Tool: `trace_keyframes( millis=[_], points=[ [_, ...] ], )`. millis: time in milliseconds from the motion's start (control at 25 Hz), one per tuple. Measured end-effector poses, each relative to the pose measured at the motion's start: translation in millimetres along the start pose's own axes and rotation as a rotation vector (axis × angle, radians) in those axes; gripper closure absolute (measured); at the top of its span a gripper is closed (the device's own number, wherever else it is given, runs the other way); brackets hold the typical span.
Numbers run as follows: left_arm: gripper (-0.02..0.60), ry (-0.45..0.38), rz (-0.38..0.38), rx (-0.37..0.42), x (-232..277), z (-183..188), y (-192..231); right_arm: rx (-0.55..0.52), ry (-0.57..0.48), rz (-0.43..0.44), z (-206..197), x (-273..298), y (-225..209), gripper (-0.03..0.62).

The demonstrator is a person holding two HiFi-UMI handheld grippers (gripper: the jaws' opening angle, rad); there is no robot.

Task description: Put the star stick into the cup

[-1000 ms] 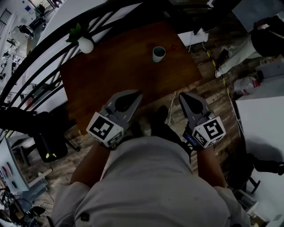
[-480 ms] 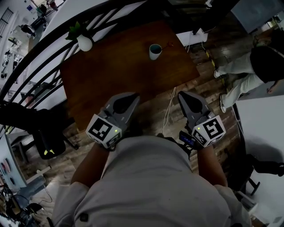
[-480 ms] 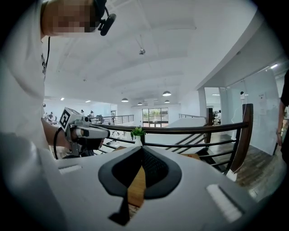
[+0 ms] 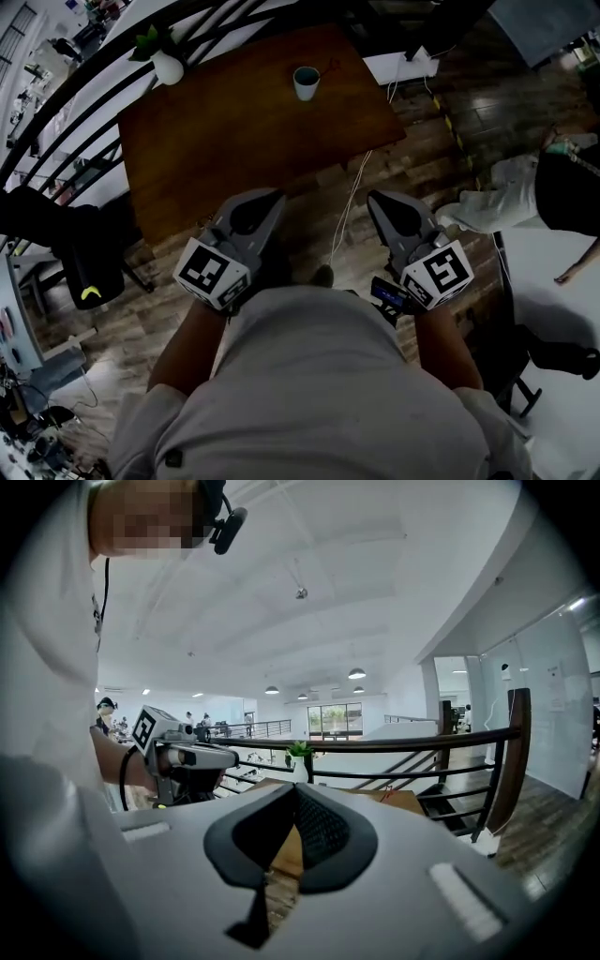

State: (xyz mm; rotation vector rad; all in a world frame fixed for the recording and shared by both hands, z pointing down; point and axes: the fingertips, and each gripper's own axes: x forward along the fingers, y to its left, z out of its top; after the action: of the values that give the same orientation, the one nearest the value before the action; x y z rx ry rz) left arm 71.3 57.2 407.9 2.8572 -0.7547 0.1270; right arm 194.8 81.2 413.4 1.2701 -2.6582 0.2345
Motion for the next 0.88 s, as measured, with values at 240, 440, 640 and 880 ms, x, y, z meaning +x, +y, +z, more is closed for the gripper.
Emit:
trace_keyframes(
  millis=[240, 440, 640, 880],
  points=[
    [0.578, 0.022, 0.032, -0.002, -10.0, -19.3, -71.1, 0.004, 0.014, 0.049, -26.9, -64.3, 23.1, 0.586],
    [0.578, 0.032, 0.067, -0.022, -25.9, -36.2, -107.8, 0.027, 0.024, 0.062, -46.6, -99.5, 39.0, 0.586],
    [0.578, 0.025, 0.092, -0.031, -40.6, -40.1, -121.9, 0.034, 0.021, 0.053, -54.2, -118.2, 46.7, 0.586],
    [0.578, 0.023, 0.087, -0.025, -45.0, -40.5, -134.1, 0.039, 0.009, 0.035, -53.1, -132.8, 49.2, 0.586]
  ],
)
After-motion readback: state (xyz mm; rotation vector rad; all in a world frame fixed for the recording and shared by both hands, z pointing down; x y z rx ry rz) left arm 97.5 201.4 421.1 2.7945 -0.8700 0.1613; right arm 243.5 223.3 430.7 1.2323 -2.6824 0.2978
